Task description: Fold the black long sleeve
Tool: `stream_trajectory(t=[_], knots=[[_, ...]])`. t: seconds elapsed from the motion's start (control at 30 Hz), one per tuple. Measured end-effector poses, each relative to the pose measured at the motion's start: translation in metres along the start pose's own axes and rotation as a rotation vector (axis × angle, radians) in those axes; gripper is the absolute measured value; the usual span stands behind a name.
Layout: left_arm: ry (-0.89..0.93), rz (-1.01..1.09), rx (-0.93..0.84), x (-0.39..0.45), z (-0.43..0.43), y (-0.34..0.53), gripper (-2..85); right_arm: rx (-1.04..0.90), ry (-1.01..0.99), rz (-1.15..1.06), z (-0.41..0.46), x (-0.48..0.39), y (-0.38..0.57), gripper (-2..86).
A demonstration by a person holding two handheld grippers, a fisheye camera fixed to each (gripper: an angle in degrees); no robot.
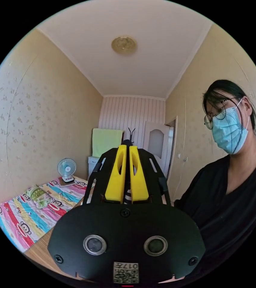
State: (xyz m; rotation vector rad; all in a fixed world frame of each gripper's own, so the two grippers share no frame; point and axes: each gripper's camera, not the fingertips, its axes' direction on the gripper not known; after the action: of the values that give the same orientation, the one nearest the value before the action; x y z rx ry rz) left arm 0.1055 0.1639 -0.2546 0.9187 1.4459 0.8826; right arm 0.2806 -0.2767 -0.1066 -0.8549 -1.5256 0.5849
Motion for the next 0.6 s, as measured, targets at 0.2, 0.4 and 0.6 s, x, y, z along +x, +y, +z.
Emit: stream_trajectory(t=[0.2,0.4,0.6], knots=[[0.012,0.026,0.018,0.002,-0.017,-0.036,-1.0,0.112,-0.366,-0.33,0.046,-0.012,0.027,6.3],[-0.11,-0.012,0.019,-0.007,-0.032,-0.056,-0.9,-0.106,-0.672,-0.398,0.144,-0.016,0.024,14.1],[-0.202,-0.067,0.018,-0.03,-0.065,-0.064,-0.9,-0.055,-0.611,-0.409,0.14,-0.033,0.02,3.6]])
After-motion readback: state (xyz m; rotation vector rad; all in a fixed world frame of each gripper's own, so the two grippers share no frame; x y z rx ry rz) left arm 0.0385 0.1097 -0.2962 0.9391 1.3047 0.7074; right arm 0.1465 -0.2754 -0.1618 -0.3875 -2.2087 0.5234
